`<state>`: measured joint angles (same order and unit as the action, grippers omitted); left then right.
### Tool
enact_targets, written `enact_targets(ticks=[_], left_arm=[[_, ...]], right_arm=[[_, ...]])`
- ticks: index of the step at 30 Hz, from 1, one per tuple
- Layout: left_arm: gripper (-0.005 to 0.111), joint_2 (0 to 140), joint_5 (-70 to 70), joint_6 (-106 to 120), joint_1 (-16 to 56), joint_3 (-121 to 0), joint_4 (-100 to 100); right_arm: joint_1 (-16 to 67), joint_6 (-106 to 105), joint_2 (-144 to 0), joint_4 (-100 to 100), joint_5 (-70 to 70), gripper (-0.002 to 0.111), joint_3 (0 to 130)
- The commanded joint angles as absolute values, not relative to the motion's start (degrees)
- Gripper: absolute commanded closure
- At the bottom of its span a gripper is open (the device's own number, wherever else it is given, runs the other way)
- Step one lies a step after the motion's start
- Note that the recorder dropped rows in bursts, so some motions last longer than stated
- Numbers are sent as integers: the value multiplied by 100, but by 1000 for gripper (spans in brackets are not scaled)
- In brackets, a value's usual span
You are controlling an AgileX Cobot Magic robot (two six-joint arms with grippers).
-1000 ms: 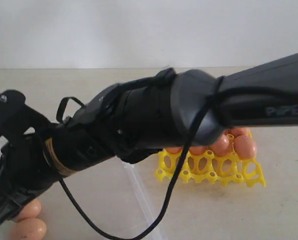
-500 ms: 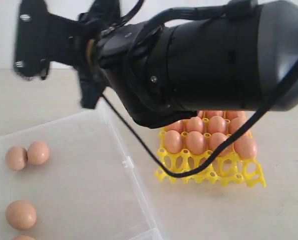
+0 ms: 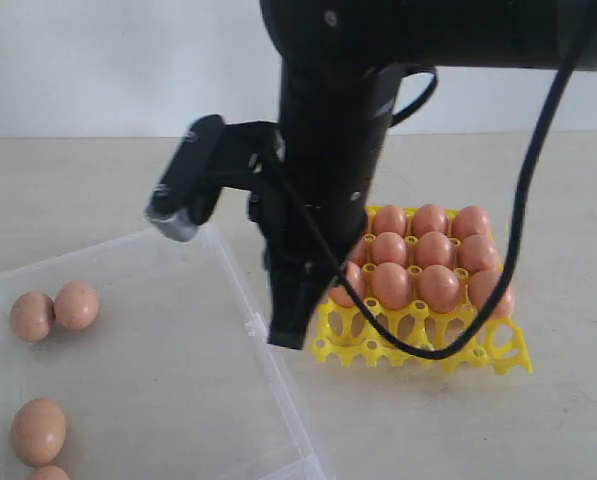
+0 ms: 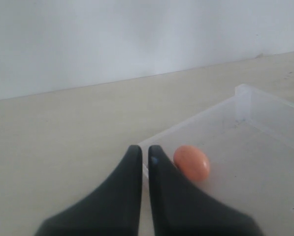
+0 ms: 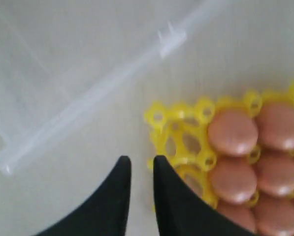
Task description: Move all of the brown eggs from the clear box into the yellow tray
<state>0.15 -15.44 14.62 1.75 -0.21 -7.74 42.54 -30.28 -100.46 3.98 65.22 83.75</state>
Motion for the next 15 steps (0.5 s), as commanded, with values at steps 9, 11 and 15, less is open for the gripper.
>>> enact_targets(ticks=[9, 11, 15], left_arm=[[103, 0, -1502, 1459, 192, 0, -814], [103, 0, -1502, 1459, 192, 0, -814], [103, 0, -1502, 1459, 192, 0, -814]], right_arm=[[5154, -1384, -11608, -98, 5030, 50, 9271], [5252, -653, -11725, -98, 4938, 50, 9271], [5252, 392, -11778, -763, 4838, 50, 9271]])
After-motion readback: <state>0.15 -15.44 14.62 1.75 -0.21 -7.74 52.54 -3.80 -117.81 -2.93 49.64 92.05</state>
